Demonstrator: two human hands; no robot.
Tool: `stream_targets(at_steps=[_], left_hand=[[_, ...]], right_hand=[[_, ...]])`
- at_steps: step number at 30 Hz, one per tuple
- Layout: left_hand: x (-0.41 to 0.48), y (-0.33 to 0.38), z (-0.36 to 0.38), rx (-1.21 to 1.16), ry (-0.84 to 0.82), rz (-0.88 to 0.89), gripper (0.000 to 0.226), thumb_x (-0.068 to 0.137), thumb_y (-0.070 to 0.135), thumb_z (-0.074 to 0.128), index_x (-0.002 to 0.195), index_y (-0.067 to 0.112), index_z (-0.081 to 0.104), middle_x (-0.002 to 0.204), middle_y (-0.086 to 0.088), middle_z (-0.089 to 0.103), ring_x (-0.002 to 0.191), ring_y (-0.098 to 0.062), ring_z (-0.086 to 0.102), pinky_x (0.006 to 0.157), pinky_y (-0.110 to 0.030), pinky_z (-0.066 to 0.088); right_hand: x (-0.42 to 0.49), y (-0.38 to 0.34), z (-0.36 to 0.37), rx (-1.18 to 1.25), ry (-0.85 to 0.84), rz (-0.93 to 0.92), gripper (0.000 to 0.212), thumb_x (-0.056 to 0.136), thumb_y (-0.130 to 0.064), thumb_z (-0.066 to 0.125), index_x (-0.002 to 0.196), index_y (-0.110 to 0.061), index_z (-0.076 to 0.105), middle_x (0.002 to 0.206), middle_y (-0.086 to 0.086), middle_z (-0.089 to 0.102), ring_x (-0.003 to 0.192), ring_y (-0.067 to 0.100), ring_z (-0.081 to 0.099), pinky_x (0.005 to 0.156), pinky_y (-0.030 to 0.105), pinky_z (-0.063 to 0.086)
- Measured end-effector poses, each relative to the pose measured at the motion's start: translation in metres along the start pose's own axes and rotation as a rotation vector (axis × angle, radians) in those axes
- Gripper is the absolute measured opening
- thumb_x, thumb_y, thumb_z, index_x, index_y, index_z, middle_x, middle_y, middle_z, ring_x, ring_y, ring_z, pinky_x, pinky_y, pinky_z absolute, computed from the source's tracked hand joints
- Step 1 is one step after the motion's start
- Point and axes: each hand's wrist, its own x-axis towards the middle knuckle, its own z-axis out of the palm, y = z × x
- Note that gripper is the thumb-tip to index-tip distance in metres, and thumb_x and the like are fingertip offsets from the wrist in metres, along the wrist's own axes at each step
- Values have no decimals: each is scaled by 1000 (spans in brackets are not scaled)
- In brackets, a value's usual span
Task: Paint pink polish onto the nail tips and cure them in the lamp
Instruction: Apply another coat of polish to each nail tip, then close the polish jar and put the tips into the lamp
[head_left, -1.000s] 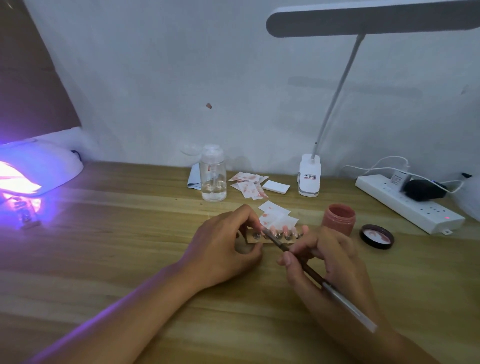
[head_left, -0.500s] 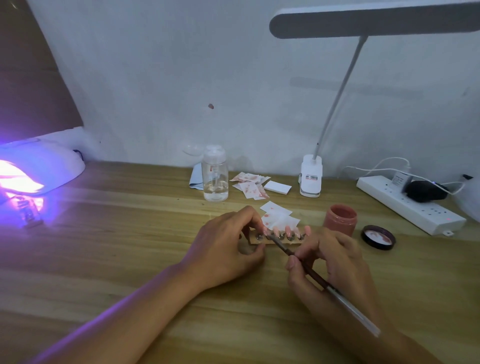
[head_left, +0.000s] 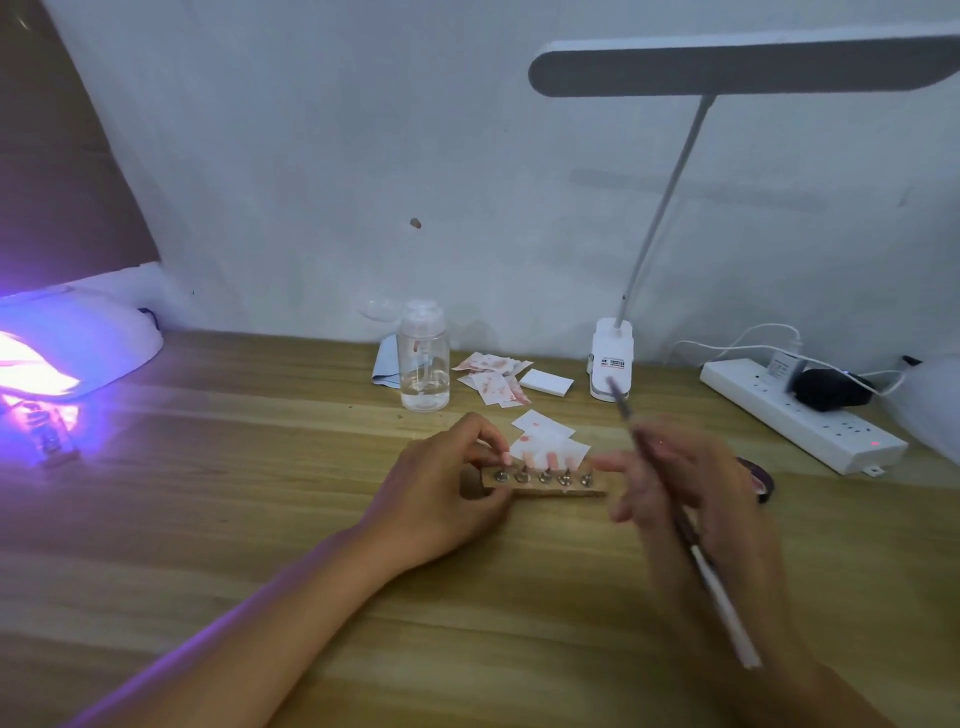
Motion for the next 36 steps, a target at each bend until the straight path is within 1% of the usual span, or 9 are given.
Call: stream_targets(at_steps=[3,4,6,9,14,21,24,29,36], left_hand=[[2,-2,1,23,-31,-25,34,84,28,71,107,41,51,102,22,69,96,7,62,87,-22,47],[1,-2,1,46,-45,-29,35,85,28,69,110,42,49,106,23,68,99,7,60,88,-22,47],[0,0,1,95,-61,-38,40,86,29,67,119,39,46,115,21,64,107,4,57,92,-24,46],[-5,12,-2,275,25,29,53,80,32,66,127,34,41,127,14,54,119,-4,49,99,-21,40],[8,74,17,383,116,294,57,78,39,61,130,21,46,131,6,52,121,-12,47,104,-14,23],[62,131,103,682,-83,28,69,85,55,60,131,5,46,134,-13,44,128,-32,36,114,-42,18],[66,126,120,524,22,-19,59,86,50,64,128,12,44,130,-9,53,124,-29,45,109,-40,27],[51,123,126,83,55,-7,53,73,44,75,104,38,32,108,10,61,97,-16,60,69,-23,41],[32,136,113,-119,15,155,54,66,43,69,114,45,44,108,23,58,97,0,58,79,-27,54]], right_hand=[[15,21,-32,-14,121,164,14,96,-16,56,91,-26,62,82,-2,71,71,24,66,73,24,52],[19,34,-45,-222,66,187,5,94,-19,59,94,-25,59,87,-2,71,75,23,65,77,31,53],[22,54,-65,-569,-118,445,34,84,-40,68,108,-26,48,104,0,67,93,25,64,88,47,49],[20,69,-68,-700,-304,693,58,73,-63,68,108,-28,37,110,-2,61,103,24,59,96,44,42],[19,85,-65,-686,-256,623,55,79,-55,69,110,-23,37,113,1,63,105,25,59,95,42,43],[21,91,-77,-464,-75,502,49,77,-33,75,107,-19,39,104,1,59,92,26,61,81,40,50],[29,95,-83,-445,-170,470,52,78,-33,74,112,-23,36,105,-3,55,95,22,60,79,36,51],[45,97,-112,-466,-394,280,57,74,-37,76,109,-30,31,102,-11,53,90,12,58,72,28,44],[45,72,-131,-87,-366,211,56,62,-44,82,103,-24,48,99,-12,66,99,2,63,86,28,52]])
